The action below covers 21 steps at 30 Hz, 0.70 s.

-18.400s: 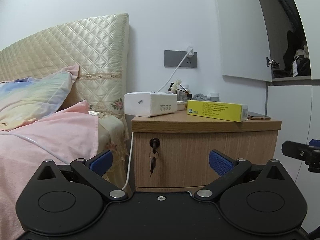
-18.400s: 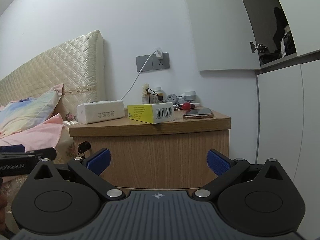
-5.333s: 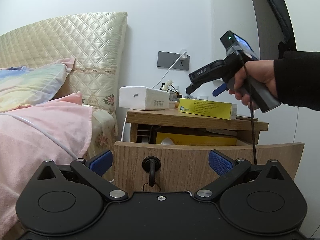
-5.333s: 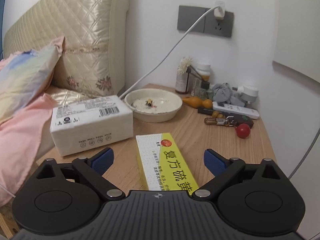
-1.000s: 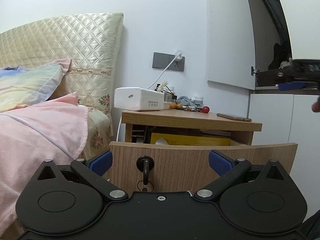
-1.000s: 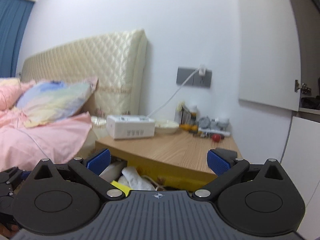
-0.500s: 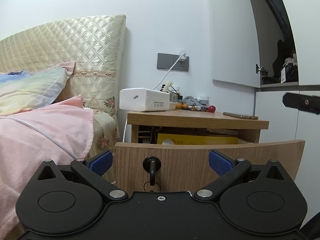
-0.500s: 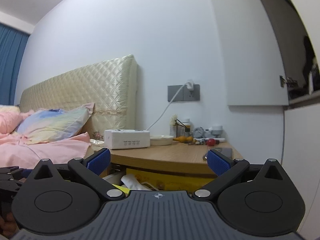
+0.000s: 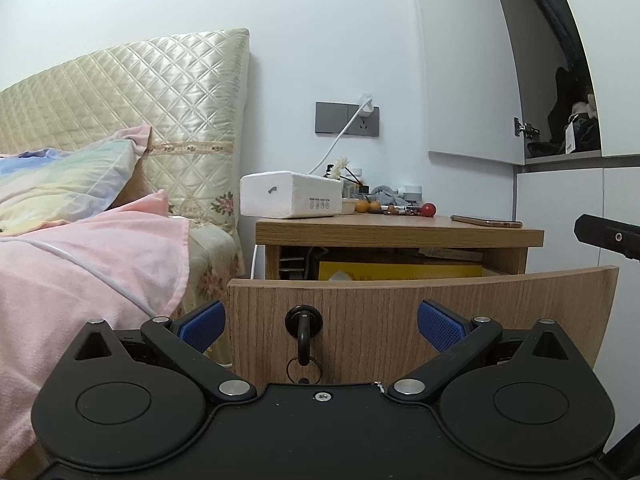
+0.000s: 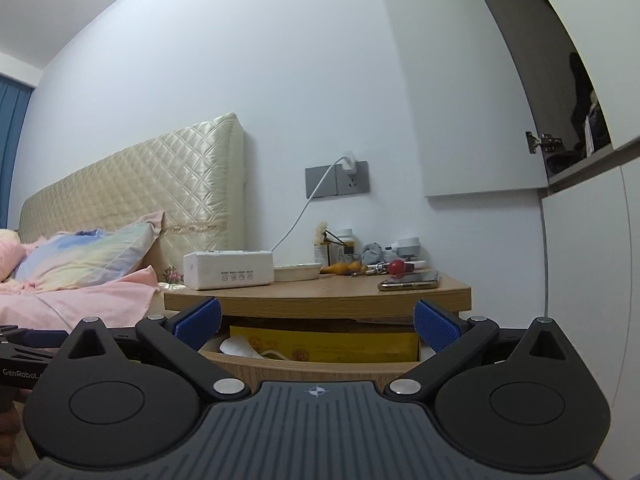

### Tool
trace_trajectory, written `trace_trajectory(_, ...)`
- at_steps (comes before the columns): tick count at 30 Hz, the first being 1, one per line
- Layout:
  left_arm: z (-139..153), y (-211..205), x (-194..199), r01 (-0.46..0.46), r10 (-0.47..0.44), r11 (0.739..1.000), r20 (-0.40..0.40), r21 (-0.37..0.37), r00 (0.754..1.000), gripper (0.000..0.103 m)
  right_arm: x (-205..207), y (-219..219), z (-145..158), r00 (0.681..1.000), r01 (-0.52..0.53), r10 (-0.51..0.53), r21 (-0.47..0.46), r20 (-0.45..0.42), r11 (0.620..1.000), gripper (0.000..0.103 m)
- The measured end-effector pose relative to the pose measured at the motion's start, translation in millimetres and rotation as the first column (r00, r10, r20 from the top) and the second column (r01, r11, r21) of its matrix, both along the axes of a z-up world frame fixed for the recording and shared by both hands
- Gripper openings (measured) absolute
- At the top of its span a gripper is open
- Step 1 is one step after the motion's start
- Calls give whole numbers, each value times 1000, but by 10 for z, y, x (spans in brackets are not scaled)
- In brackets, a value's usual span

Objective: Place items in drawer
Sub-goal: 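Withdraw the right tool up and away from the drawer, then close the right tool fingers while the left tool closes at the drawer front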

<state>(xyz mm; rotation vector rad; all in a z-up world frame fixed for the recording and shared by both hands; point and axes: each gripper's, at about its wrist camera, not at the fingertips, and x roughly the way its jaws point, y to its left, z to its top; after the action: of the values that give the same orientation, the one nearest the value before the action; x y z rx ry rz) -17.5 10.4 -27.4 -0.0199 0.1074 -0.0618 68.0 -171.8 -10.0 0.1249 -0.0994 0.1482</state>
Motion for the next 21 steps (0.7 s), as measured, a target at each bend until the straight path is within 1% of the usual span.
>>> trace_trajectory(4, 0, -7, -10, 3, -3, 1000, 3, 1, 1000, 102, 17, 16, -44, 1000, -2, 2, 6, -20, 1000, 103)
trace_trajectory(8, -5, -20, -9, 3, -3, 1000, -2, 11, 1000, 102, 17, 40, -58, 1000, -2, 2, 1, -22, 1000, 103)
trace_trajectory(15, -3, -21, -16, 1, -2, 1000, 8, 13, 1000, 102, 17, 3, -61, 999, 18, -18, 28, -30, 999, 102)
trace_trajectory(18, -5, -28, -24, 4, -4, 1000, 11, 17, 1000, 101, 1, 4, -63, 1000, 24, -23, 25, -20, 999, 95)
trace_trajectory(20, -4, -30, -32, -1, 1, 1000, 17, 19, 1000, 100, -5, 2, -67, 999, 24, -24, 21, -22, 999, 83)
trace_trajectory(21, -3, -28, -35, -6, 5, 1000, 21, 18, 1000, 99, -2, 2, -70, 999, 22, -22, 19, -25, 1000, 79)
